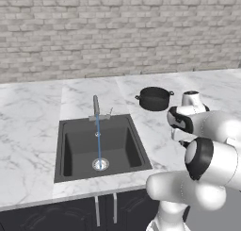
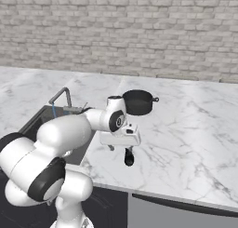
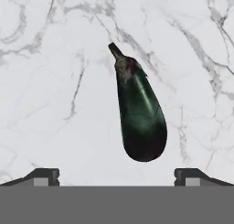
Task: Turn on the sink faucet. Then move the eggplant from the counter to the sink. Turn off the sink. Move the vegetable from the sink to the pot next to the stove. Finally move the pot to the front center burner.
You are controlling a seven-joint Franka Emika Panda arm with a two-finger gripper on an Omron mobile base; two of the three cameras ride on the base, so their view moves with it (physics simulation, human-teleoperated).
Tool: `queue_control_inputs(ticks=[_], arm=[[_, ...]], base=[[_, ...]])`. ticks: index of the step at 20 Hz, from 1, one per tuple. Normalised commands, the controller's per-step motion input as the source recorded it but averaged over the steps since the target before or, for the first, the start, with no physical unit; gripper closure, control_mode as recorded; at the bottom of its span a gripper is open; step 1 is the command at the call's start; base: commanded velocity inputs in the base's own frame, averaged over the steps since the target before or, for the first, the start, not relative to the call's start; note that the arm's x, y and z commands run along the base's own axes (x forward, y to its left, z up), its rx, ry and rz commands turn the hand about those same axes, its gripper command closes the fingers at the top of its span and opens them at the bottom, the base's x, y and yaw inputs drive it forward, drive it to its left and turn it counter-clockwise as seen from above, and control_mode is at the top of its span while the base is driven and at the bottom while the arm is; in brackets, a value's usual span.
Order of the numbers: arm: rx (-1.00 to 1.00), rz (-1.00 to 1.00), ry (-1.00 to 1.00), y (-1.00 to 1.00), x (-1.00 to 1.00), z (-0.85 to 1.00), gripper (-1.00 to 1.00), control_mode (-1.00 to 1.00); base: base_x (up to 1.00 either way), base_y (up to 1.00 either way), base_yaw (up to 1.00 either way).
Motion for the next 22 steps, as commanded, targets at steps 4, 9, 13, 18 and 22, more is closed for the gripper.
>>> queue_control_inputs(ticks=[4, 9, 13, 18, 22], arm=[[0.03, 0.1, 0.0, -0.21, 0.08, -0.01, -1.0, -1.0], [0.03, 0.08, 0.0, -0.18, 0.01, -0.17, -1.0, -1.0], [0.01, 0.07, 0.0, -0.02, 0.0, -0.32, -1.0, -1.0], [0.02, 0.05, 0.0, -0.01, 0.0, -0.28, -1.0, -1.0], [0.05, 0.05, 0.0, -0.05, 0.0, -0.21, -1.0, -1.0]], base=[[0.0, 0.0, 0.0], [0.0, 0.0, 0.0], [0.0, 0.0, 0.0], [0.0, 0.0, 0.0], [0.0, 0.0, 0.0]])
